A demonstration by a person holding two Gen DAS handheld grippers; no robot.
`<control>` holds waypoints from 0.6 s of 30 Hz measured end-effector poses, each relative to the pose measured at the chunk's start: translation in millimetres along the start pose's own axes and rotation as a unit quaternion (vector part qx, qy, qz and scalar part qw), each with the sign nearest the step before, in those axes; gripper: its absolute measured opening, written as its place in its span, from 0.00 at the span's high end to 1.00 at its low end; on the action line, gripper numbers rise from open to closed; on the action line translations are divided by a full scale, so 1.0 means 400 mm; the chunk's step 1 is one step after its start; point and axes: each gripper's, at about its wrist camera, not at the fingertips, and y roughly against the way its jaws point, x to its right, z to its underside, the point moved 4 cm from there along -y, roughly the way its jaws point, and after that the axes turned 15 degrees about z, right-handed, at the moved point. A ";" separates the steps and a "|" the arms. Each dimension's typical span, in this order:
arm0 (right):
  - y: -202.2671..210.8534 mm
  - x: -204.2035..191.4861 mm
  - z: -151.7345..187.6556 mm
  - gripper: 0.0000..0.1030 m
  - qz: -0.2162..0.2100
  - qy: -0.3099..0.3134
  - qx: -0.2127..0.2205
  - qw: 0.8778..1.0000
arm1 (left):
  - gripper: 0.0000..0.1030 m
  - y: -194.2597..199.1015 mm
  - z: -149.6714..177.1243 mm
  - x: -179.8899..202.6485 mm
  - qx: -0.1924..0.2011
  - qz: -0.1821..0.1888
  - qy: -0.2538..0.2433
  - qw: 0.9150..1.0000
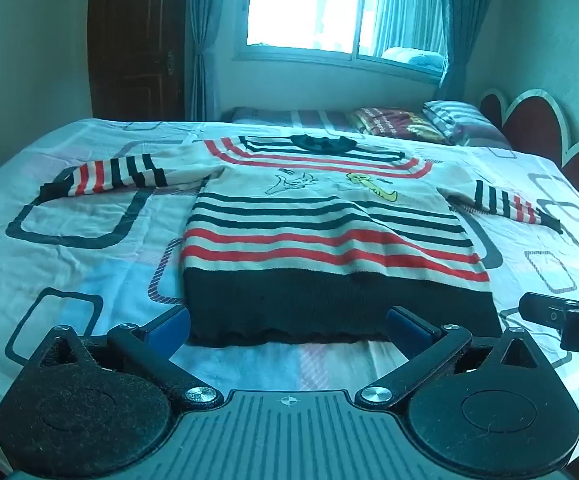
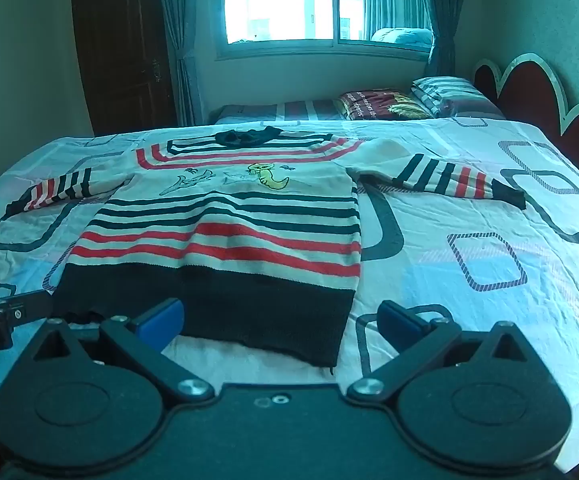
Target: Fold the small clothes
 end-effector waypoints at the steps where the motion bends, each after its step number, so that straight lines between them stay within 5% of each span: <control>1: 0.001 0.000 0.001 0.00 0.000 0.001 0.002 1.000 | 0.00 -0.001 0.001 -0.001 -0.001 0.003 0.001 1.000; 18: 0.015 0.004 -0.003 0.00 -0.004 -0.005 0.002 1.000 | 0.00 -0.001 -0.001 0.007 -0.006 -0.017 -0.013 1.000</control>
